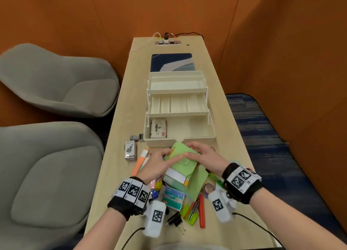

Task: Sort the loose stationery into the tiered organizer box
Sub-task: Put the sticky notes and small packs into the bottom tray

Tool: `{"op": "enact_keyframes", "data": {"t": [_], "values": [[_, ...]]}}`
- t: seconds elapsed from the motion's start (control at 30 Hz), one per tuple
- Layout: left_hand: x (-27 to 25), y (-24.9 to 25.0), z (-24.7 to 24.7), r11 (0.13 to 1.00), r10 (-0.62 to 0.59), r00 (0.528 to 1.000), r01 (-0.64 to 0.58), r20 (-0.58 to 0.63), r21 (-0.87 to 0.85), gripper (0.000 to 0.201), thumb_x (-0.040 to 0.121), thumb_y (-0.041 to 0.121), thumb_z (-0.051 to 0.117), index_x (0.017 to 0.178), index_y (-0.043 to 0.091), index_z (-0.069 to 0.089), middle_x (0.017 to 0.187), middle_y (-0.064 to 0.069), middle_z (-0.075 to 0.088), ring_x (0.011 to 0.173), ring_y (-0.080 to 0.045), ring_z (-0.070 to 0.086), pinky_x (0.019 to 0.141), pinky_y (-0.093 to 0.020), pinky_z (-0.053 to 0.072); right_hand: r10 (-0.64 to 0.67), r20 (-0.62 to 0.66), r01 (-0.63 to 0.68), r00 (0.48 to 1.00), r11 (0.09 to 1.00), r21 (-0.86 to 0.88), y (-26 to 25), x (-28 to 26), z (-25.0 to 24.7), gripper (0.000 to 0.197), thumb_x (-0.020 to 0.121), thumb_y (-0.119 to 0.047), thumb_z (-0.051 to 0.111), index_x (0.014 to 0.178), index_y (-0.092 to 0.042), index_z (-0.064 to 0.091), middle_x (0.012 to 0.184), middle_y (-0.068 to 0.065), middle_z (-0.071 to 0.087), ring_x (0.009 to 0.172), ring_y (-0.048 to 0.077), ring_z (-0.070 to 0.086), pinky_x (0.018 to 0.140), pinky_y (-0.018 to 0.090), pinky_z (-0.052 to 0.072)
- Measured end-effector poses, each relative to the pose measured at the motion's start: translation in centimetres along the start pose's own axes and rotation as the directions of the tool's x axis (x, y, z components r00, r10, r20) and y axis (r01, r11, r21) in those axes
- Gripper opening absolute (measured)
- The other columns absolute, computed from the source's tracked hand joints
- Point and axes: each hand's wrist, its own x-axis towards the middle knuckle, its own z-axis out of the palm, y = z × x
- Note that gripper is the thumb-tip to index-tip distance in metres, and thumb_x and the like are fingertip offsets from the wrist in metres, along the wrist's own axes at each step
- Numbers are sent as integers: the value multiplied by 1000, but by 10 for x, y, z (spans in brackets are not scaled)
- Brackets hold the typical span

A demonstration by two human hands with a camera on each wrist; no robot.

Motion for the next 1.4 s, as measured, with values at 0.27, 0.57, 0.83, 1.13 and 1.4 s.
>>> {"op": "enact_keyframes", "data": {"t": [0.27,0.57,0.83,1.13,1.4], "values": [[-2,-14,-3,996,-27,994,19,-101,-87,19,93,15,57,112,17,59,105,6,68,80,9,66,67,-6,48,271,-521,-416,809,891,-182,90,-56,-58,5,92,-21,57,89,-19,61,97,6,63,95,23,60,76,31,49],[-1,-9,8,995,-70,990,61,-125,-74,28,100,20,43,127,14,49,110,6,57,102,-7,56,61,-1,40,293,-562,-586,774,667,-459,147,-75,-24,67,71,-43,75,125,-22,40,116,3,37,109,20,39,96,29,38],[-2,-16,4,987,-111,988,97,-108,-126,36,102,20,39,137,16,40,120,6,52,112,-9,48,88,-19,36,494,-442,-645,749,694,-318,137,-73,-34,62,70,-32,81,112,-17,39,110,1,51,99,17,52,84,28,45],[3,-25,-7,924,-219,966,160,-139,-346,39,102,28,38,139,18,39,138,3,48,128,-19,45,113,-43,31,511,-299,-573,806,800,-176,78,-94,-63,31,86,-10,65,113,-20,52,92,6,62,82,17,66,58,21,53],[8,-30,-11,791,-290,954,198,-70,-579,27,103,24,35,116,14,57,109,-9,68,102,-22,62,93,-41,47,129,-337,-105,933,991,89,-21,-75,-35,23,92,-9,56,113,-17,53,105,6,58,85,20,64,57,22,54]]}}
